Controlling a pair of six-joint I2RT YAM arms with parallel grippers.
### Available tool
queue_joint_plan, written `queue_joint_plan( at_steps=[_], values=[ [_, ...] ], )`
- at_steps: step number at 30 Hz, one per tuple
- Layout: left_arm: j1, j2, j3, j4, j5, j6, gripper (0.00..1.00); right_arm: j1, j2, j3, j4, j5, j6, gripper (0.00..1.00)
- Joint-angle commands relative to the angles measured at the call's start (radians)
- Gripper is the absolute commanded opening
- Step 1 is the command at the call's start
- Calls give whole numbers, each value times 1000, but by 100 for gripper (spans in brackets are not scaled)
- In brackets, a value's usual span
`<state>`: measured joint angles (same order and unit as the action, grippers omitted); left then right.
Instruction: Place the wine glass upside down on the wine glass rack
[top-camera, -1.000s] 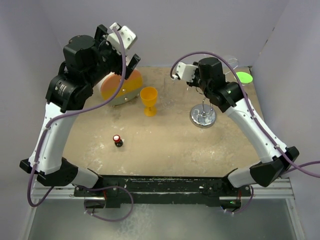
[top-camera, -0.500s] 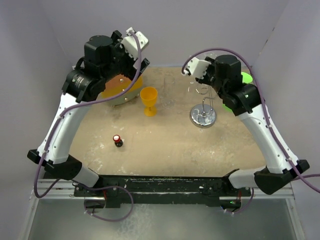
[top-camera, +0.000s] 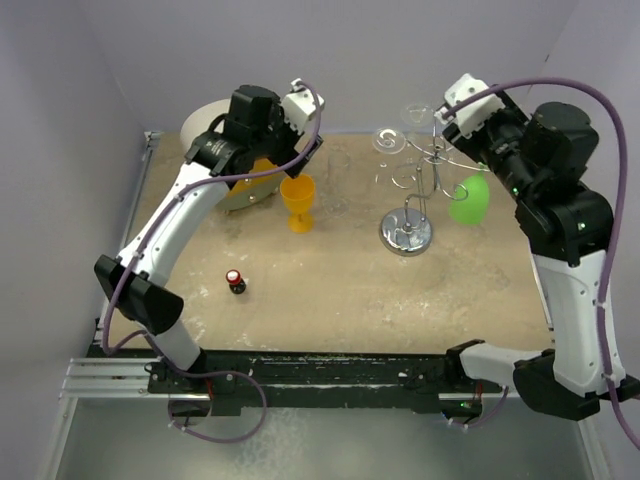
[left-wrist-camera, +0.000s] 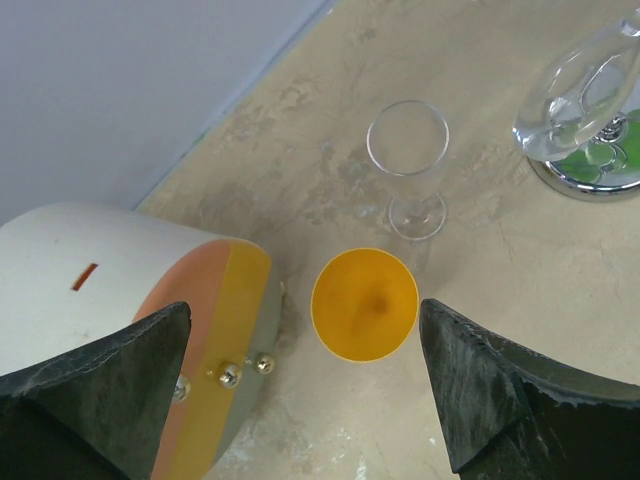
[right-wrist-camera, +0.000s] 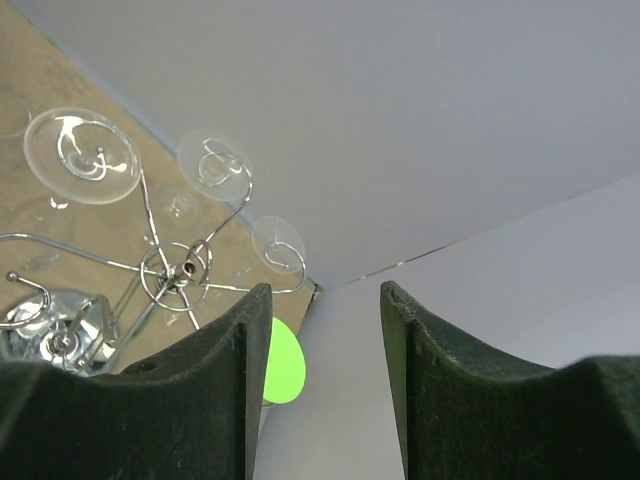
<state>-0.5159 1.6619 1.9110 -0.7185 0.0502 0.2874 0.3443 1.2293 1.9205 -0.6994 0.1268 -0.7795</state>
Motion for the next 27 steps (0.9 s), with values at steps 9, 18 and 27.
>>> queue_joint_plan(
  at_steps=[9,18,27],
  values=[
    [80,174,48,-61,156,35,91,-91,-8,30,-9,-119,95,51],
    [90,286,105,-151,147,101,73,-113,2,20,-17,-127,93,51],
    [109,405,209,-271,140,133,62,-117,36,53,-42,-139,94,51]
  ],
)
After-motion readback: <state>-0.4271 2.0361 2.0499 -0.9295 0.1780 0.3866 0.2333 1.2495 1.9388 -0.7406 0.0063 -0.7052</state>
